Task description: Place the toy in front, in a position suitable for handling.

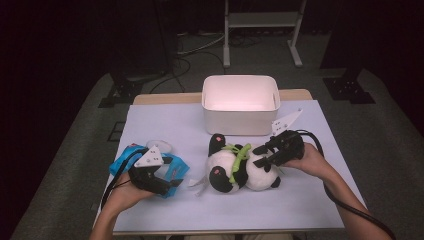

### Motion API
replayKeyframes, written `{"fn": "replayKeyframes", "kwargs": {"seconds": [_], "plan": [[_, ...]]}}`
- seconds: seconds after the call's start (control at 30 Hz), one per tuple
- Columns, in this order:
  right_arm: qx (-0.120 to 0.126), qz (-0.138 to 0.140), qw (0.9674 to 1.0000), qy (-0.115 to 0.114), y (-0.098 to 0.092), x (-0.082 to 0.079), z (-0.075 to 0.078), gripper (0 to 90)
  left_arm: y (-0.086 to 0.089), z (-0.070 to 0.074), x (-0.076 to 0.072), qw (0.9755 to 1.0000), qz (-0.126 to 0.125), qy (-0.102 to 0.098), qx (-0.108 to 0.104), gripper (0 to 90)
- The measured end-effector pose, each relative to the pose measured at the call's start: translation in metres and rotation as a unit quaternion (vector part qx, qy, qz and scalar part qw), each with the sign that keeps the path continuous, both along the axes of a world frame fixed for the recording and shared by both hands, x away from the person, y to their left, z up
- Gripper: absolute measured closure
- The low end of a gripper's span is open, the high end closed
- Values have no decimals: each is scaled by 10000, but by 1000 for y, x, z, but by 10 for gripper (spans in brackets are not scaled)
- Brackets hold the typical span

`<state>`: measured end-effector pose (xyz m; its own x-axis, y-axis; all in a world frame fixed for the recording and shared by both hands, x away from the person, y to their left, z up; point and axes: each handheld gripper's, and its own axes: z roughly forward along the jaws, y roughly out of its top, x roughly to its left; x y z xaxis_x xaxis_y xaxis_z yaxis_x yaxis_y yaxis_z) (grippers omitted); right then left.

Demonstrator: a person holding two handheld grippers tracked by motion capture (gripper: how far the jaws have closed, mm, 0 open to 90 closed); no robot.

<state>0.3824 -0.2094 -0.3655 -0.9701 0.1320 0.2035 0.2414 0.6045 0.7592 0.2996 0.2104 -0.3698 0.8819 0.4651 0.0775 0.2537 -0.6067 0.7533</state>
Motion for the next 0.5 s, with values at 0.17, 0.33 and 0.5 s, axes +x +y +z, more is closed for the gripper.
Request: {"fn": "replayKeyframes", "kwargs": {"seconds": [0.17,0.33,0.5], "plan": [[6,12,10000,31,0,-1,0,495,15,0,6,9999,52,89,135,244],[21,2,10000,14,0,-1,-1,494,24,-1,10,9998,68,111,137,270],[28,-11,10000,12,0,-2,-1,490,28,-3,12,9997,-48,165,167,296]]}}
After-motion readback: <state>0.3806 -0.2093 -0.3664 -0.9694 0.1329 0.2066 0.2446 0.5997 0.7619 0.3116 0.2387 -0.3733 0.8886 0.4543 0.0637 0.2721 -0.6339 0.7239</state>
